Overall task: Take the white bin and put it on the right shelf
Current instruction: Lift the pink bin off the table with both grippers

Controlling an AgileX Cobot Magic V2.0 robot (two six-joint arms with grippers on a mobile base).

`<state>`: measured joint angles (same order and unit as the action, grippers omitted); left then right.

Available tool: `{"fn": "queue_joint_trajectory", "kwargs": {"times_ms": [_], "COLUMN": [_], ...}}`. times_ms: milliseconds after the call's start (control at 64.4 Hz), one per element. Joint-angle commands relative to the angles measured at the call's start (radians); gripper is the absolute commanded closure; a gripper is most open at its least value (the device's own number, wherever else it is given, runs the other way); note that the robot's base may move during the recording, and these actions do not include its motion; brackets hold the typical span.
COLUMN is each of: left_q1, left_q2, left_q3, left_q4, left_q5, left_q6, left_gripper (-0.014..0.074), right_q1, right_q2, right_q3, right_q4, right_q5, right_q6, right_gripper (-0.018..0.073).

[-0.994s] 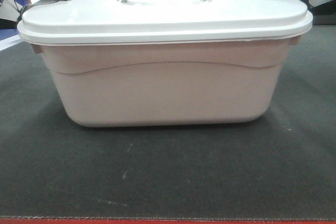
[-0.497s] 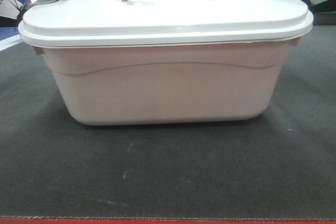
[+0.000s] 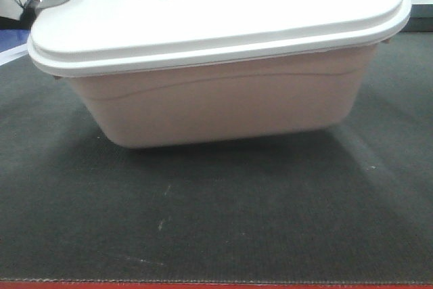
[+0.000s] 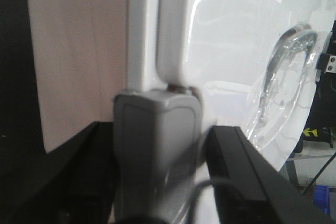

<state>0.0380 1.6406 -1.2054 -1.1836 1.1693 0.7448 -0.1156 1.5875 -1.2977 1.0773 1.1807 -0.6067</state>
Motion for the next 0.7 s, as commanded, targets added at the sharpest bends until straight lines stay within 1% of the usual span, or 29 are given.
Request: {"fn": "queue_joint_trajectory", "kwargs": {"times_ms": [0,451,684], "left_q1": [-0.014,-0.014,-0.014], "left_q2": [-0.085,-0.230,-0.312], "left_q3": [-0.033,-0.033,-0.033], "left_q4": [-0.108,-0.114,-0.143], "left_q5": [0.147,0.147,0.140], "left_q6": [0.007,0.007,0.007], "left_gripper": [0.0355,0.0355,0.0355], "right_q1": [0.008,0.041,0.042], "right_q2": [-0.070,-0.182,-0.238], "right_q3": [-0.033,-0.031,-0.030], "right_q4": [0.117,0.117,0.114], "right_q5": [0.153,0.153,0.153], "right_q6": [-0.016,-0.016,-0.026], "right_gripper": [0.0167,0.0167,0.0167]}}
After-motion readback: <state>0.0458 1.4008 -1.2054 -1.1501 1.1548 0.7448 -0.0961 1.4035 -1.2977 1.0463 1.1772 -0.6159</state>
